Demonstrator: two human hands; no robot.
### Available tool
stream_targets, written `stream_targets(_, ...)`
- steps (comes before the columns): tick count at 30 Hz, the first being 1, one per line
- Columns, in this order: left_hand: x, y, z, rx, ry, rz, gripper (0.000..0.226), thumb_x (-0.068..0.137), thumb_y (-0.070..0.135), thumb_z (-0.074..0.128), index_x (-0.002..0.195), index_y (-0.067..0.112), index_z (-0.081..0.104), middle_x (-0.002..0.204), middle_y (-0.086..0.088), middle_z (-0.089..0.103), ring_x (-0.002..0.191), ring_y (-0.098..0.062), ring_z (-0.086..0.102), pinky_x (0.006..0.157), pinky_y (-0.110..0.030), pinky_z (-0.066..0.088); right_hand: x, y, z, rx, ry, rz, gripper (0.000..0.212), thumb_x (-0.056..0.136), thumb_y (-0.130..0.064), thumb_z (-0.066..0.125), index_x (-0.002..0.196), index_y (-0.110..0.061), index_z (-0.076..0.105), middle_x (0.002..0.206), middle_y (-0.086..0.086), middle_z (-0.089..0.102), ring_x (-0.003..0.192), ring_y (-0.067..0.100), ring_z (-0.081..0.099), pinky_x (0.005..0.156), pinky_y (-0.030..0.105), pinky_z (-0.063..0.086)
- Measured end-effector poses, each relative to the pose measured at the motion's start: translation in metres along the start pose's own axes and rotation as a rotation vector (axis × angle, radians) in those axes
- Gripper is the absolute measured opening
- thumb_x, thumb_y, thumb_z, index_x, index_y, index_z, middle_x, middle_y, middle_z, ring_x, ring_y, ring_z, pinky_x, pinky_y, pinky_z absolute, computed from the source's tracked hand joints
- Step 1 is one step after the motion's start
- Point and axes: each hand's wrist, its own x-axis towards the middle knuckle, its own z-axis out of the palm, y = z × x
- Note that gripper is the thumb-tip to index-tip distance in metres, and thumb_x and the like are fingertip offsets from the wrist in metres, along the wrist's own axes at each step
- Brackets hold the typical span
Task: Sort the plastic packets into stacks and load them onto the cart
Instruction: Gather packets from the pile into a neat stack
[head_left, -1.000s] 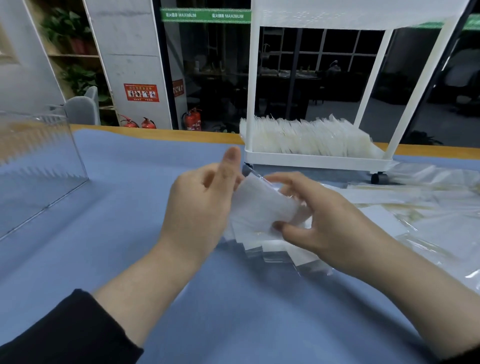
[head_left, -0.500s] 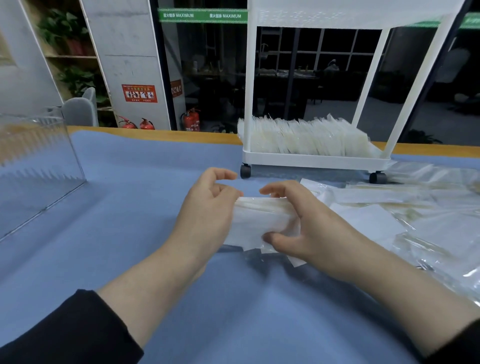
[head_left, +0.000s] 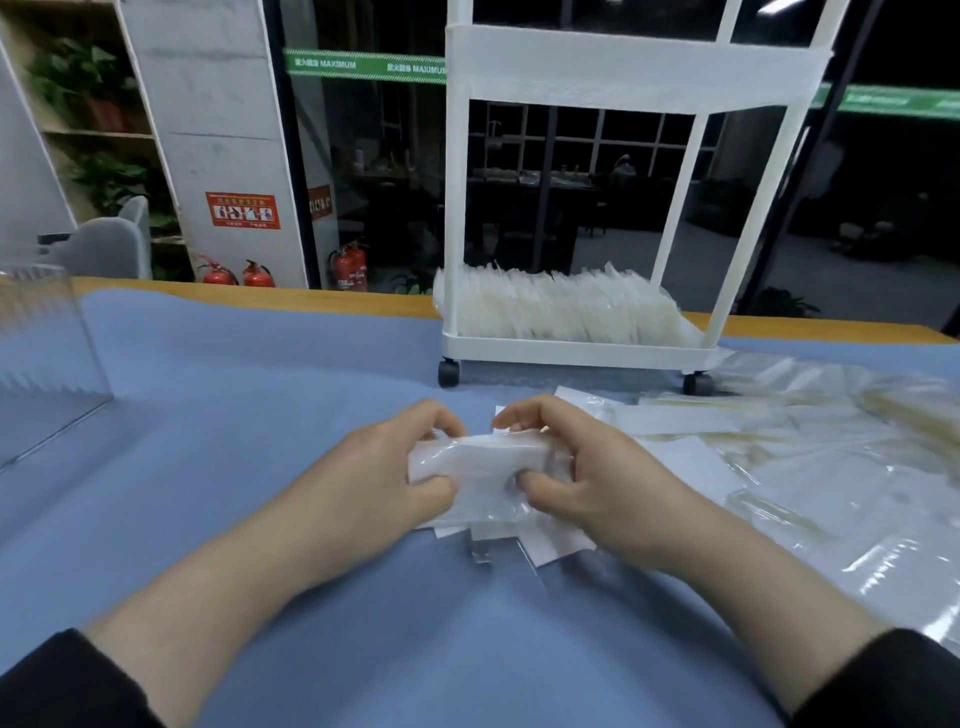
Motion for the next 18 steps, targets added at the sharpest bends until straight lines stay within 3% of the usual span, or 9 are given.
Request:
stream_targets(5,0.002,-0.004,-0.004,-0.011,0.009,-0.017,0.011,0.089,0.03,0.072,0.089,0.036,0.062,0.074,0.016,0.064,0.065,-0.004,0.055,0.059,-0.015,0.041,0.001,-0.002,-0.003,-0.038,0.071,-0.058,0.034,0.091,-0.016,0.067,0.115,-0.039,0.061,0.11,-0.028,0.062,0.104,-0.011,0.053,0.084,0.005,0.036)
stream_targets(8,0.001,0.001,-0.006,-0.041,0.064,-0.011,0.011,0.089,0.027,0.073,0.086,0.032,0.064,0.068,0.011,0.062,0.057,-0.004,0.05,0.056,-0.017,0.038,0.0,-0.002,-0.013,-0.087,0.06,-0.063,0.049,0.09,-0.04,0.07,0.134,-0.048,0.048,0.118,-0.028,0.057,0.114,-0.011,0.051,0.095,0.01,0.038)
stream_targets(10,0.002,0.001,-0.008,-0.066,0.101,-0.01,0.012,0.09,0.028,0.073,0.085,0.034,0.064,0.068,0.01,0.062,0.055,-0.004,0.048,0.054,-0.019,0.036,-0.003,-0.001,-0.03,-0.084,0.179,-0.054,0.054,0.09,-0.049,0.064,0.14,-0.045,0.045,0.122,-0.026,0.056,0.117,-0.008,0.052,0.101,0.019,0.042)
stream_targets(13,0.002,0.001,-0.01,-0.099,0.166,-0.005,0.013,0.091,0.028,0.072,0.084,0.035,0.064,0.069,0.006,0.062,0.052,-0.006,0.045,0.053,-0.022,0.035,-0.012,-0.001,-0.065,-0.094,0.347,0.014,0.027,0.097,-0.034,0.06,0.124,-0.035,0.061,0.112,-0.022,0.063,0.104,-0.009,0.058,0.093,0.023,0.05)
stream_targets(15,0.002,0.003,-0.009,-0.118,0.209,-0.002,0.013,0.091,0.024,0.072,0.082,0.031,0.065,0.065,0.01,0.061,0.051,-0.005,0.046,0.048,-0.018,0.034,-0.022,0.003,-0.085,-0.291,0.228,0.098,0.023,0.095,-0.038,0.063,0.118,-0.037,0.064,0.108,-0.024,0.064,0.101,-0.01,0.058,0.094,0.026,0.05)
stream_targets(18,0.0,0.006,-0.008,-0.14,0.222,-0.002,0.013,0.091,0.024,0.072,0.081,0.029,0.065,0.061,0.007,0.06,0.051,-0.005,0.047,0.047,-0.018,0.033,-0.038,0.006,-0.093,-0.561,-0.049,0.232,0.047,0.087,-0.052,0.069,0.131,-0.045,0.055,0.128,-0.028,0.055,0.12,-0.003,0.051,0.104,0.029,0.043)
